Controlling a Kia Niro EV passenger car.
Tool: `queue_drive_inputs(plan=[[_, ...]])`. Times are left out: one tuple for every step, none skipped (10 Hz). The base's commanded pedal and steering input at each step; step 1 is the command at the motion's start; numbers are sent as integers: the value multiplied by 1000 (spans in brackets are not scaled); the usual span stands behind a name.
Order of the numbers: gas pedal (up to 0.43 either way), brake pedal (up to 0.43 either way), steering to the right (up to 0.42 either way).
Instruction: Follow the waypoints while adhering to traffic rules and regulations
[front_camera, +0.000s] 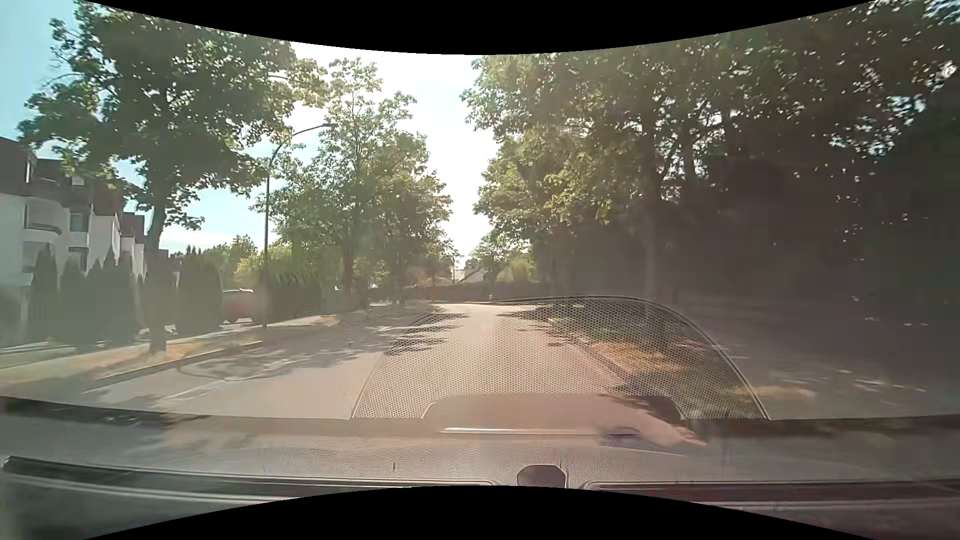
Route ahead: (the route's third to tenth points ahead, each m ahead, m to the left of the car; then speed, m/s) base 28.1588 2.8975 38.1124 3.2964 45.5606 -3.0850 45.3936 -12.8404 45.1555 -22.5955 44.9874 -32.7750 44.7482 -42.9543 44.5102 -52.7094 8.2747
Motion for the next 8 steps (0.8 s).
queue_drive_inputs(plan=[[28,6,-2],[28,6,-5],[28,6,-7],[28,6,-7],[28,6,-7],[20,6,-7],[0,6,-7],[0,6,-7]])
